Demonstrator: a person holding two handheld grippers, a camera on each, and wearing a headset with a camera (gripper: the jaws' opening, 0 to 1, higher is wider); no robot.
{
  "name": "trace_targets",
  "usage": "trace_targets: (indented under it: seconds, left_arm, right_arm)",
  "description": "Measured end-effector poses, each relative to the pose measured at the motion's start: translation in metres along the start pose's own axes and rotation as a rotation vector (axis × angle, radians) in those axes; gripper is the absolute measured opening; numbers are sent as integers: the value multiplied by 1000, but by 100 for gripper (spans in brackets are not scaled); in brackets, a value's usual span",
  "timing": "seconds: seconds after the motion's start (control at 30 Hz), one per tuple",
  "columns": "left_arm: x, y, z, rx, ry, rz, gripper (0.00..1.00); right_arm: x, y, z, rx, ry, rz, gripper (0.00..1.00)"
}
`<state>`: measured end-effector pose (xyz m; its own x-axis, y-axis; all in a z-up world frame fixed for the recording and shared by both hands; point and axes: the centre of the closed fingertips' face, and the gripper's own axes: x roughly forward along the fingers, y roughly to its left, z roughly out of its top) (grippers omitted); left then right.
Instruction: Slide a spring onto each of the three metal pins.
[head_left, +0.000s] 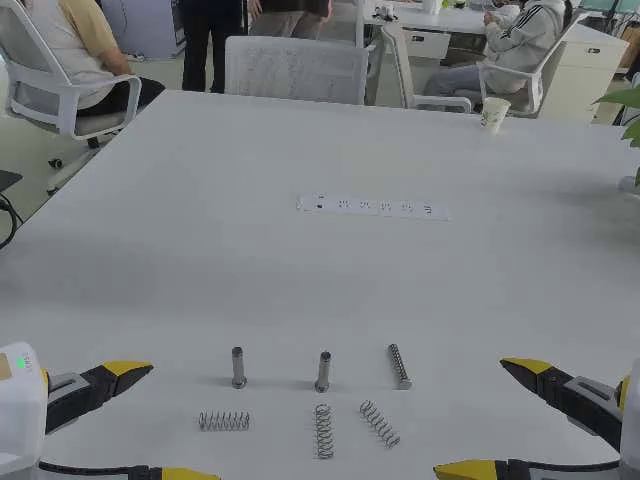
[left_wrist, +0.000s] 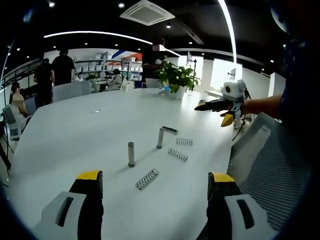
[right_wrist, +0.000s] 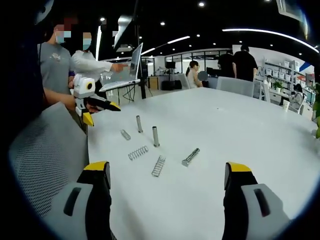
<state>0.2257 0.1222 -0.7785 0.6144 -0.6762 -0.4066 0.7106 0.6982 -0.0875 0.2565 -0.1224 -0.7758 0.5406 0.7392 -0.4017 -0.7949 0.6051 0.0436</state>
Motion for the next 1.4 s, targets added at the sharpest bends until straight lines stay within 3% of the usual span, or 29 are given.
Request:
trace_targets:
  seconds: [1.4]
  left_arm:
    - [3, 0, -3, -13, -4, -3, 82]
  right_arm:
    - [0, -8, -4, 20, 37, -23, 86]
